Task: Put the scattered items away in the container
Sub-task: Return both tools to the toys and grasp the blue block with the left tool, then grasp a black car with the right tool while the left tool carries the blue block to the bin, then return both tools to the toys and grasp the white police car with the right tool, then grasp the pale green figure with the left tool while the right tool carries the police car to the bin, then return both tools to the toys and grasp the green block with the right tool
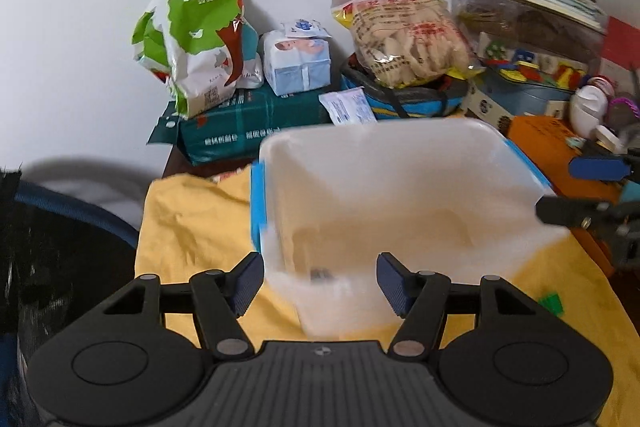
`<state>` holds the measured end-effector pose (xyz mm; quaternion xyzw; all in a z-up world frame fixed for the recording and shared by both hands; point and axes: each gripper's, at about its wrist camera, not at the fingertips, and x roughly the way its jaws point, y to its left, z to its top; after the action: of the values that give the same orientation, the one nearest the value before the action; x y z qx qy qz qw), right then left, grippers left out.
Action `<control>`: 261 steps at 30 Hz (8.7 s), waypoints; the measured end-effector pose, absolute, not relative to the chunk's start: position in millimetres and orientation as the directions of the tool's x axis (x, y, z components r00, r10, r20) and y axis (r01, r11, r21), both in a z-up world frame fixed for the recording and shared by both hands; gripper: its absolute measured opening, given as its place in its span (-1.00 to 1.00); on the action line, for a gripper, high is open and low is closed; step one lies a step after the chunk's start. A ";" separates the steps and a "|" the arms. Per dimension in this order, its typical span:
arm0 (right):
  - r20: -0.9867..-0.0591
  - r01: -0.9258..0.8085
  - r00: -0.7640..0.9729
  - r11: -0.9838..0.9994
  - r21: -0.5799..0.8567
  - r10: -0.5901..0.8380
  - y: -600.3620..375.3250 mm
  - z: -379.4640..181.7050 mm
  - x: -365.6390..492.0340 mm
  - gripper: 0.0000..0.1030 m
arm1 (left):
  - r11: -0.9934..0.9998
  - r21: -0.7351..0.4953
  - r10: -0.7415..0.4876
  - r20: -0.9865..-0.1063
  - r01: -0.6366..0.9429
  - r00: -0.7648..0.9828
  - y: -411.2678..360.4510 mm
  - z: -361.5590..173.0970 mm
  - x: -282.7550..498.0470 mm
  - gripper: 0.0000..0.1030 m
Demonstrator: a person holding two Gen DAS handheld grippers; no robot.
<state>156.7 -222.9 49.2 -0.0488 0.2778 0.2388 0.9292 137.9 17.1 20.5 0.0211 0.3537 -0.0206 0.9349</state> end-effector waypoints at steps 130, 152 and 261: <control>-0.606 -0.467 0.681 0.881 0.074 0.411 -241.3 9.7 126.5 0.60 | 0.991 0.065 -0.033 -0.738 0.120 0.674 -5.8 -21.0 78.9 0.37; -0.735 -0.451 0.587 0.891 0.049 0.338 -247.0 -75.8 108.8 0.22 | 0.971 0.034 -0.112 -0.812 0.238 0.573 -71.5 -108.5 35.3 -0.26; -0.564 -0.450 0.716 0.889 0.078 0.412 -211.2 72.3 215.1 0.07 | 0.988 0.147 0.061 -0.640 0.043 0.766 4.6 82.2 209.6 0.18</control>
<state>215.1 -211.2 72.3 -0.0324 0.2965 0.2329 0.9256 209.6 4.6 82.2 0.0766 0.3420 0.0049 0.9365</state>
